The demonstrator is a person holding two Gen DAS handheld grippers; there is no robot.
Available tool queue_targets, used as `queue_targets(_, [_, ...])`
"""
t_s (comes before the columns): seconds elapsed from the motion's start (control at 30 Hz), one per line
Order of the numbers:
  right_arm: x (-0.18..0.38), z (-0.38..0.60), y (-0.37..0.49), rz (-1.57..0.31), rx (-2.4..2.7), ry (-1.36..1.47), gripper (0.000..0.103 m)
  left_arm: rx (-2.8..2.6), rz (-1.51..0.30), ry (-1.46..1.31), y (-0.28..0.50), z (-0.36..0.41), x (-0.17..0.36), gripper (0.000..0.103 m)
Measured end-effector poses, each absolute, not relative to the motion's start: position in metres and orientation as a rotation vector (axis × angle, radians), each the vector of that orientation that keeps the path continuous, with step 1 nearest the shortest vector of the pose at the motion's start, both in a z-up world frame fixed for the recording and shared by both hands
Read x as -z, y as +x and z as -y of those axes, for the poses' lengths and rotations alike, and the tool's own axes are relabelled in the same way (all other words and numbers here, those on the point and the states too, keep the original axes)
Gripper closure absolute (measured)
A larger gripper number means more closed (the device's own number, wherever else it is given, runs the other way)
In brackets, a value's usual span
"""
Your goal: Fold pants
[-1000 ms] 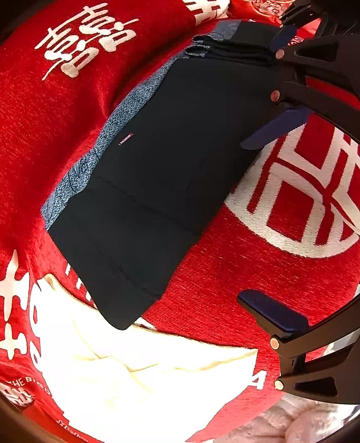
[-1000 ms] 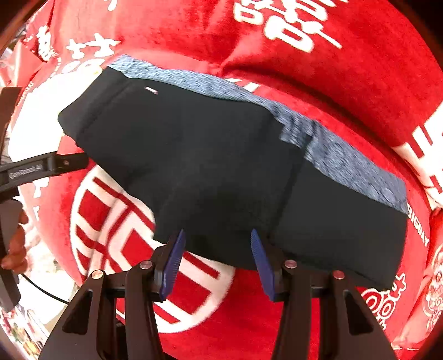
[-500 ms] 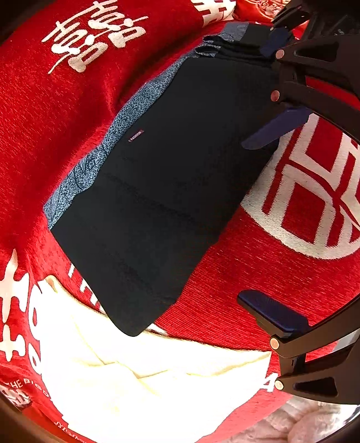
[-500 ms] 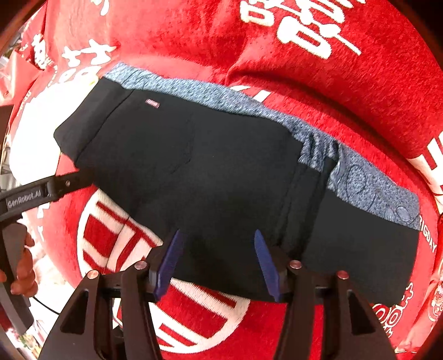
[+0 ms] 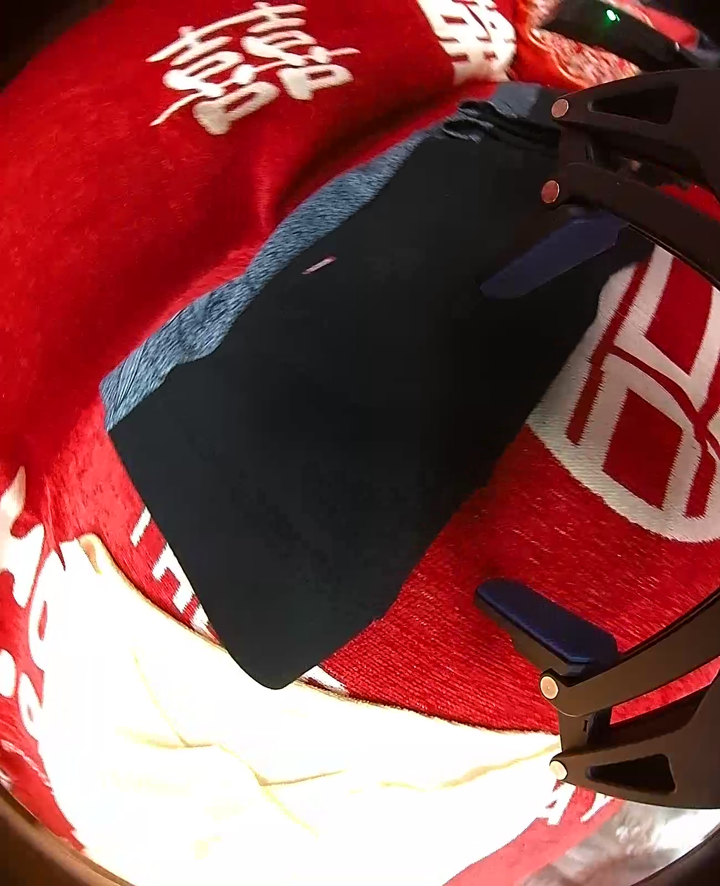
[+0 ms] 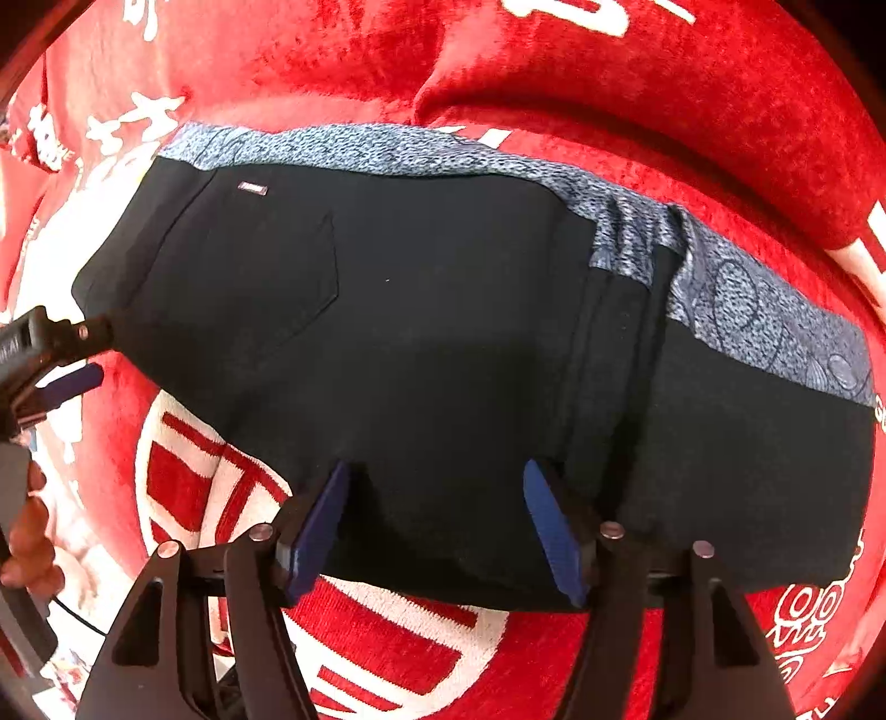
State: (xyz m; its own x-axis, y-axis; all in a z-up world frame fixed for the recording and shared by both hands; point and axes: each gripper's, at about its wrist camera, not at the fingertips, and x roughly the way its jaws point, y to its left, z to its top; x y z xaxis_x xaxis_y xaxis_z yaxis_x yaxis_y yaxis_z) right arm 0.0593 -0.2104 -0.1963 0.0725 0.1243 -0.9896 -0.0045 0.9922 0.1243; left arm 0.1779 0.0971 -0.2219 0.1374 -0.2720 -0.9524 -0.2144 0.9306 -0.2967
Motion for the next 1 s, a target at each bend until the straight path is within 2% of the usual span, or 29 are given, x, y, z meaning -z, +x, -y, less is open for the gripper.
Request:
queue_targets(0.53, [0.201, 0.198, 0.06, -1.5, -0.112, 0.074, 0.027, 0.172, -1.352, -0.638, 0.19, -0.125, 0.231, 0.001])
queue_targets(0.87, [0.201, 0.202, 0.061, -1.497, -0.117, 0.078, 0.027, 0.144, -1.315, -0.551, 0.199, -0.11, 0.23, 0.001])
queue_targets(1.0, [0.2, 0.203, 0.06, -1.493, -0.12, 0.078, 0.027, 0.185, -1.27, -0.673, 0.202, -0.111, 0.217, 0.001])
